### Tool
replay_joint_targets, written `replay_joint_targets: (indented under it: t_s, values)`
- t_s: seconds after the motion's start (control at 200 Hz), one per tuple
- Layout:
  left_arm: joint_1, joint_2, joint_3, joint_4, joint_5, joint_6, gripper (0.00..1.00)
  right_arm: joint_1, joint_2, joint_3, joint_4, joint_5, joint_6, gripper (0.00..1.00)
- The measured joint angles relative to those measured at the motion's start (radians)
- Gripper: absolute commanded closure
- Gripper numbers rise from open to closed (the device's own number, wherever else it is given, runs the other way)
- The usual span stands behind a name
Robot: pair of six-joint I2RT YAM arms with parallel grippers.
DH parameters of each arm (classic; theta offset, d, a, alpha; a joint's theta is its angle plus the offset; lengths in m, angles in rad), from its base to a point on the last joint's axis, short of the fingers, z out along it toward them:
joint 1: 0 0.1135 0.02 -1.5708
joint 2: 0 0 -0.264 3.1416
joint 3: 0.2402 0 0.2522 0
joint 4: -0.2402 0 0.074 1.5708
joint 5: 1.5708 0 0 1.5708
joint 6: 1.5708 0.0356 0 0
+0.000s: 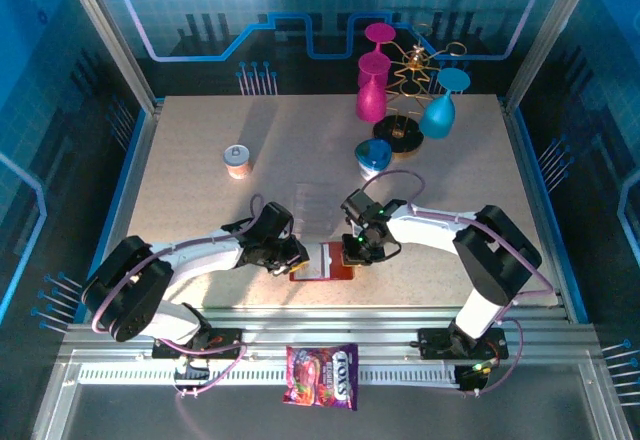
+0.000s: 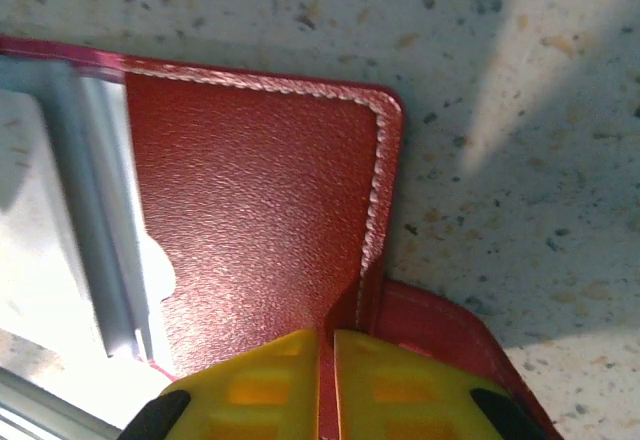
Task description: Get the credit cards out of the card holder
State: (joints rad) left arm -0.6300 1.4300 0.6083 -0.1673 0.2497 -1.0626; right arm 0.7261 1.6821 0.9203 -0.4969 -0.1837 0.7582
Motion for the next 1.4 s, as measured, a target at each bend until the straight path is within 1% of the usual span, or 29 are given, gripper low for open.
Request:
replay_joint_targets:
  t_s: [0.23,0.495,0.785,1.016,1.266,1.401]
  values:
    - [0.0,0.0,0.0,0.0,0.0,0.0,0.81,0.0,-0.003,0.006,-0.009,0.0,0.0,0.86]
    - [0.001,0.0,-0.003,0.004,0.0,0.0,0.81,0.013,-0.041,0.045,-0.014,-0.011,0.0,0.86]
    - [0.001,0.0,-0.003,0.007,0.0,0.0,0.81,0.014,-0.02,0.039,0.017,-0.026,0.0,0.86]
    - [0.001,0.0,-0.003,0.008,0.0,-0.001,0.81,0.014,0.018,0.017,0.018,-0.003,0.0,0.86]
    - [0.003,-0.011,-0.003,0.014,0.0,-0.004,0.81,0.014,0.012,0.018,0.018,-0.003,0.0,0.85]
    - [0.006,-0.027,-0.003,0.014,0.0,-0.004,0.81,0.014,-0.019,0.018,0.018,-0.01,0.008,0.84]
